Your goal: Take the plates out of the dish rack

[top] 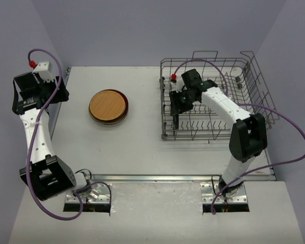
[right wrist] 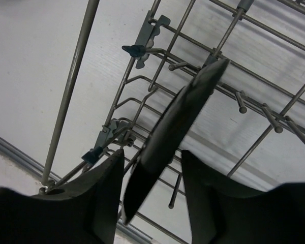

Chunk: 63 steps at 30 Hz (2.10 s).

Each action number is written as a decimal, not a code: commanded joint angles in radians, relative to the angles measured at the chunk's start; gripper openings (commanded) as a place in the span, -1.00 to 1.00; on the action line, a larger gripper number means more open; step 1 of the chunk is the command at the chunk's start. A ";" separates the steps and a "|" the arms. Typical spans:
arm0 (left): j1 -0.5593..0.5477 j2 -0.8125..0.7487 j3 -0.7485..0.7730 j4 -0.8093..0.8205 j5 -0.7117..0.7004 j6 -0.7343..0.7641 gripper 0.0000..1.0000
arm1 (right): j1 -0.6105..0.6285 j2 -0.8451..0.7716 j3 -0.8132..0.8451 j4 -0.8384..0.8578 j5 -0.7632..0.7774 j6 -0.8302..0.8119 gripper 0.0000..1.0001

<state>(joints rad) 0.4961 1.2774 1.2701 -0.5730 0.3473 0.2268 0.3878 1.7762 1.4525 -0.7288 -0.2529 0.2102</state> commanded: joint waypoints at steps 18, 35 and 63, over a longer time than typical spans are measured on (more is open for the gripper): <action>-0.005 0.053 0.136 -0.056 0.098 -0.086 1.00 | -0.102 -0.258 0.121 -0.032 -0.221 0.256 -1.00; -0.067 0.021 0.268 -0.362 0.781 -0.011 0.90 | 0.169 -0.477 0.070 0.235 -0.161 -0.468 -1.00; -0.476 0.017 0.137 -0.548 0.555 0.174 0.29 | 0.676 -0.652 -0.953 1.437 0.176 -1.998 -1.00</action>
<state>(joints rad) 0.0750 1.3360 1.4154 -1.2215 0.9747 0.4439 1.0394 1.1055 0.4474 0.5876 -0.0873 -1.7379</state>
